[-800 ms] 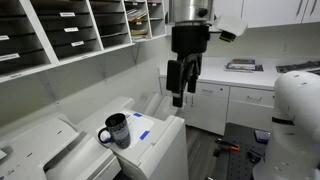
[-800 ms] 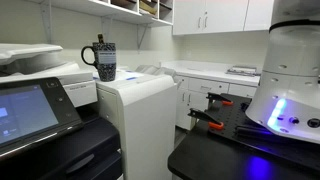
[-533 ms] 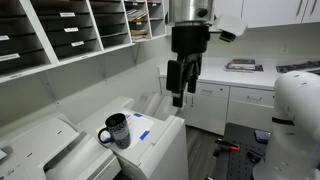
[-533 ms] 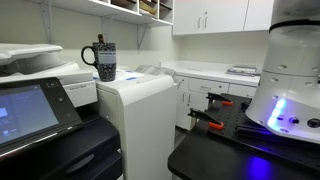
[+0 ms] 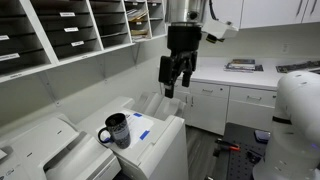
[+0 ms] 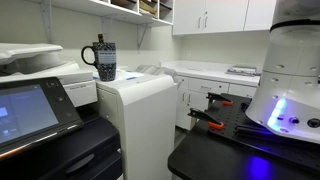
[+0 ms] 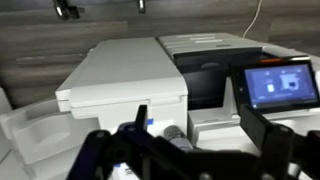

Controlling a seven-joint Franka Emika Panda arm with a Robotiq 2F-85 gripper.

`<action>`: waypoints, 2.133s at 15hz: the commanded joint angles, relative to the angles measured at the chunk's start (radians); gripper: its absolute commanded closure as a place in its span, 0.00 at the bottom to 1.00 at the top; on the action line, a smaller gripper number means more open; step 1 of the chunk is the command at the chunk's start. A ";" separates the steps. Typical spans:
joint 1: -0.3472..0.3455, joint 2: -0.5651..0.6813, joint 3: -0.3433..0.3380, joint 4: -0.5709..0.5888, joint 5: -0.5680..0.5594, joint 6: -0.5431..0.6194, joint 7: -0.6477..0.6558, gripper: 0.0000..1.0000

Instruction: Take the pen out of the mug and put it on the paper

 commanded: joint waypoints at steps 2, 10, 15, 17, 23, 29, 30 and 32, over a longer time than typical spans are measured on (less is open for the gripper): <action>-0.100 0.161 -0.041 0.057 -0.121 0.086 -0.047 0.00; -0.087 0.582 -0.090 0.288 -0.246 0.198 -0.158 0.00; -0.051 0.660 -0.083 0.339 -0.238 0.215 -0.137 0.00; -0.049 0.678 -0.083 0.354 -0.241 0.214 -0.138 0.00; -0.050 0.676 -0.085 0.357 -0.242 0.214 -0.138 0.00; -0.050 0.676 -0.085 0.357 -0.242 0.214 -0.138 0.00; -0.050 0.676 -0.085 0.357 -0.242 0.214 -0.138 0.00; -0.050 0.676 -0.085 0.357 -0.242 0.214 -0.138 0.00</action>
